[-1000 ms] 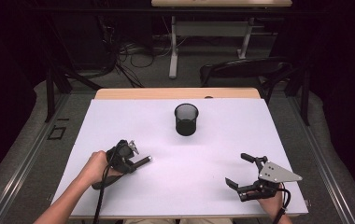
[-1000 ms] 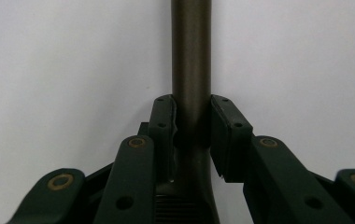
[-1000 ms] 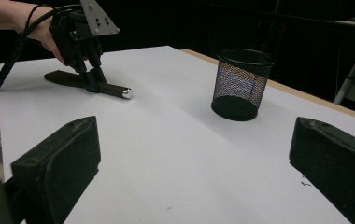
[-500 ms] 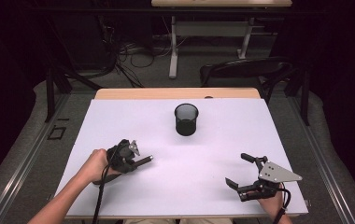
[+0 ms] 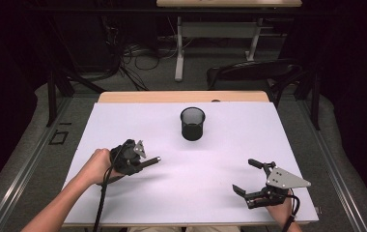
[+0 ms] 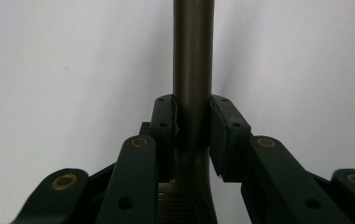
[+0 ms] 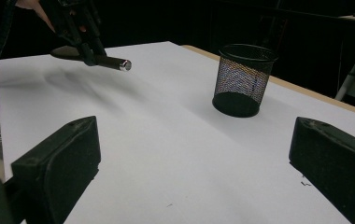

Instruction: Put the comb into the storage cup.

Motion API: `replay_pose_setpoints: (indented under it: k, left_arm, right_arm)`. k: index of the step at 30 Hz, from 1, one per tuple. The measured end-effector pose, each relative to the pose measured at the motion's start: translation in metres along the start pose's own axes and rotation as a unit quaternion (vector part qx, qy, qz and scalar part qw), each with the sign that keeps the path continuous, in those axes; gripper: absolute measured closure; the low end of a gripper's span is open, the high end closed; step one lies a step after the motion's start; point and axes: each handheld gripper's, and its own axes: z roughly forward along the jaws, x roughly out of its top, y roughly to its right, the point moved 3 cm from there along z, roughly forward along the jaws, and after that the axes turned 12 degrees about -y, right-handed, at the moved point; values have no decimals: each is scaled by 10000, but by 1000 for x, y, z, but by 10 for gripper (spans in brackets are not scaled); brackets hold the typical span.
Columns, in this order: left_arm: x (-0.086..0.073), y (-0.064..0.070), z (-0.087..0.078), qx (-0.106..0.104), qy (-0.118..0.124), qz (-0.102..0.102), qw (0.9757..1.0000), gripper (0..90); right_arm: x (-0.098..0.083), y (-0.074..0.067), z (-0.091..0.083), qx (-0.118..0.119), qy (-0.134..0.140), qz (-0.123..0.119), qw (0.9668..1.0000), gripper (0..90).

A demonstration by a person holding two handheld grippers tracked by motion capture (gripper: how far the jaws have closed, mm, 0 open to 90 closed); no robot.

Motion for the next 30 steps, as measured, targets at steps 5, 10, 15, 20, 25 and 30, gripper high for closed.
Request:
replay_pose_setpoints:
  k: [5, 10, 15, 20, 25, 30]
  left_arm:
    - [6, 2, -4, 49, -22, 120, 9999, 730]
    - [14, 3, -7, 103, -89, 319, 9994, 729]
    - [22, 5, -9, 126, -119, 444, 9989, 729]
    - [29, 7, -9, 153, -157, 593, 9980, 729]
    - [38, 10, -9, 172, -176, 740, 9970, 729]
    - [45, 12, -9, 209, -192, 845, 9960, 729]
  right_arm:
    - [0, 0, 1, 4, -48, 7, 10000, 18]
    - [-1, 0, 3, 16, -147, -19, 9999, 18]
    - [-1, -1, 5, 24, -285, -31, 9996, 18]
    - [-1, -2, 8, 36, -432, -53, 9990, 17]
    - [-1, -3, 9, 42, -537, -88, 9985, 17]
    - [-1, -4, 12, 54, -712, -103, 9974, 17]
